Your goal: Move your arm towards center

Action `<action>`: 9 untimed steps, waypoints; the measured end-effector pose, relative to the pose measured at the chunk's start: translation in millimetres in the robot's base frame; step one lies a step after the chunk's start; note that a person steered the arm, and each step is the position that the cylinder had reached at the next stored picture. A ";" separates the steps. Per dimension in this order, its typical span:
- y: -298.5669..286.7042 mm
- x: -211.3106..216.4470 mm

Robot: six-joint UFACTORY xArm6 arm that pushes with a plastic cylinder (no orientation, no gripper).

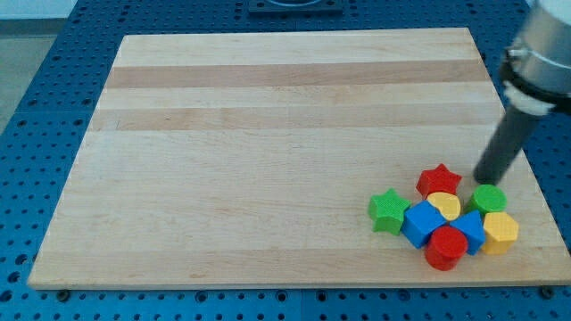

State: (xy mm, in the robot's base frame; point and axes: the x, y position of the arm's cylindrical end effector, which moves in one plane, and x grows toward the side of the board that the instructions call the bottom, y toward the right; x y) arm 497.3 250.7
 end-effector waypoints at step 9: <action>-188.8 -54.8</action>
State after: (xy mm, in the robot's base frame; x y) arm 442.5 61.9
